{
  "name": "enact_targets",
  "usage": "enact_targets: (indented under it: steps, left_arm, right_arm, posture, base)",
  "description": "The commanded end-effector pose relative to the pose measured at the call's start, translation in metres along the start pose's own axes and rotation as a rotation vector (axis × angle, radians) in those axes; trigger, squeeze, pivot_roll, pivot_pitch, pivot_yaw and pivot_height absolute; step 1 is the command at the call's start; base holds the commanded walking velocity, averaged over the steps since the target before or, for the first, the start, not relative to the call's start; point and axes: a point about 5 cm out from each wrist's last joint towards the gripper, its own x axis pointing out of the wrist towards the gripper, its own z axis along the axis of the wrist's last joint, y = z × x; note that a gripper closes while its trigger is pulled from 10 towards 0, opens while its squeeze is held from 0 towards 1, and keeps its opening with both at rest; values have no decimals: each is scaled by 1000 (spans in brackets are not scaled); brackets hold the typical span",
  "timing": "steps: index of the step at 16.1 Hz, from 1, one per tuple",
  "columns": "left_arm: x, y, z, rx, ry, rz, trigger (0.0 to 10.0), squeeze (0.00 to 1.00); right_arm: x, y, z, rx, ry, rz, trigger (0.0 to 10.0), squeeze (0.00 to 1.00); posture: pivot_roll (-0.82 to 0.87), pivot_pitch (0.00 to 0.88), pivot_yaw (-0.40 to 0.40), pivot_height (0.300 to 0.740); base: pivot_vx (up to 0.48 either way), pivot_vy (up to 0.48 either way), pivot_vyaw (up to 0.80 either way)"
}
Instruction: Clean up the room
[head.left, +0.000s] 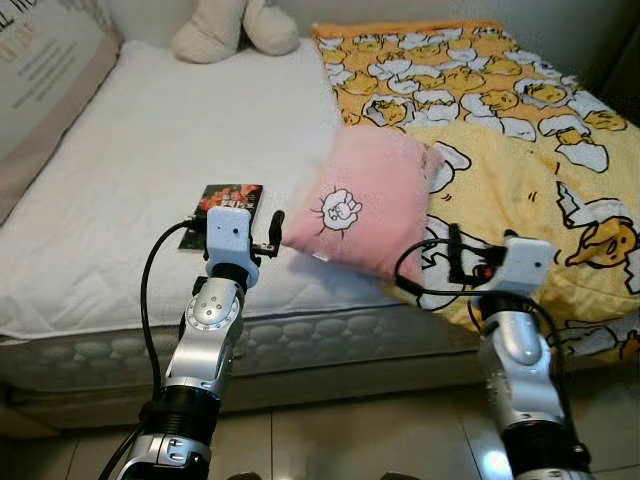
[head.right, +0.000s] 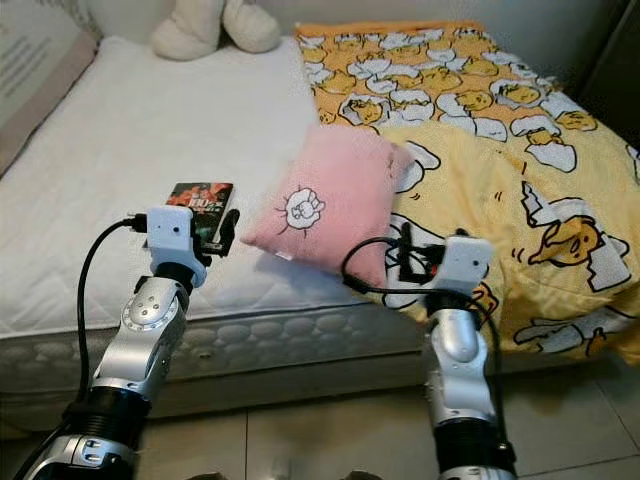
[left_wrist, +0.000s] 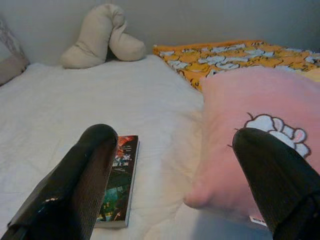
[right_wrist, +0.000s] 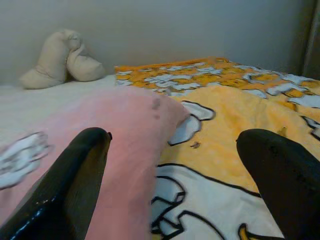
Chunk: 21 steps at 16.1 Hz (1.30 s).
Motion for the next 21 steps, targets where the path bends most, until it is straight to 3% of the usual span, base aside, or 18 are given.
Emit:
enact_targets:
  steps: [1,4,7,21]
  left_arm:
    - [0,2,0,16,-4,-15,10000,0]
    - [1,1,-1,20,-8,-17,10000,0]
    - [3,-2,2,8,-27,-42,10000,0]
    - [2,0,5,-27,-44,-18,10000,0]
  right_arm:
    - [3,8,2,-10,-1,32,10000,0]
    - [3,13,1,-40,2,66,10000,0]
    - [3,14,0,-41,12,67,10000,0]
    - [3,17,-2,-58,53,123,10000,0]
  posture:
    - [-68,0,40,740]
    - [-72,0,46,740]
    - [-75,0,48,740]
    - [-78,0,38,740]
  base:
    - [266,-398,0]
    - [191,-254,0]
    - [0,0,-800]
    - [473,0,0]
